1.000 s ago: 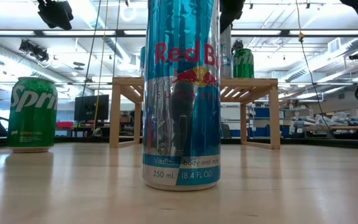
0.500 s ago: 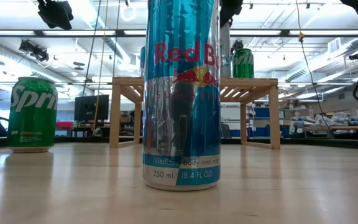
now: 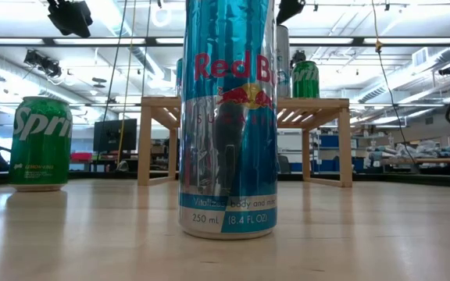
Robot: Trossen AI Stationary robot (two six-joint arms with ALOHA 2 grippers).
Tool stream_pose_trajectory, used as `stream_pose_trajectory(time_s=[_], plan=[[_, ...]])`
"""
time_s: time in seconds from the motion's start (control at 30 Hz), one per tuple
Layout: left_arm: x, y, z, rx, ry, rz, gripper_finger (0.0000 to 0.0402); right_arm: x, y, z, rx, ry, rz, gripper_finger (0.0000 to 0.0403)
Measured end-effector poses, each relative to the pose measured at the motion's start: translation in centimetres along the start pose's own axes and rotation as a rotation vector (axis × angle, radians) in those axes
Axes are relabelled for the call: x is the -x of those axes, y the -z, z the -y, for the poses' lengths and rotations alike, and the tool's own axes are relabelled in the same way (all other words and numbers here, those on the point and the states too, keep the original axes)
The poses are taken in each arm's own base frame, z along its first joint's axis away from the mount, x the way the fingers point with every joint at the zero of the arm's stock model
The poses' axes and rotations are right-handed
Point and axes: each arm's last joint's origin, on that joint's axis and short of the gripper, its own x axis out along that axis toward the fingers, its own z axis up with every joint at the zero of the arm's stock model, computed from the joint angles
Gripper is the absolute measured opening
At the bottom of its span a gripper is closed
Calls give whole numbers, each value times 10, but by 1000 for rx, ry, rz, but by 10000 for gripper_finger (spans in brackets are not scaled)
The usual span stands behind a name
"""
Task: Place canned beverage on shelf
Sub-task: Put the white-blue soda can on the shelf aligned with the other white-blue soda can
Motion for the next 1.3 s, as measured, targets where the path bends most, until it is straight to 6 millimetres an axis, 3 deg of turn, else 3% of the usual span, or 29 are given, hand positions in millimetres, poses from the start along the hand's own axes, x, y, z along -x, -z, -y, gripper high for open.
stream_pose_trajectory(time_s=[0.23,0.47,0.67,0.93,1.13,1.3], plan=[[0,-1,-2,0,-65,22,314,23,5,-15,-214,118,10,323],[0,-1,-4,5,-125,42,314,19,4,-34,-374,278,-32,323],[0,-1,-3,-20,-124,40,314,2,2,-57,-486,425,-50,323],[0,5,-5,-79,-145,-26,314,-25,4,-109,-460,529,-64,323],[1,10,-7,-87,-158,-73,314,-47,14,-151,-451,598,-40,323],[3,12,-8,-103,-163,-97,314,-69,27,-173,-507,723,41,323]])
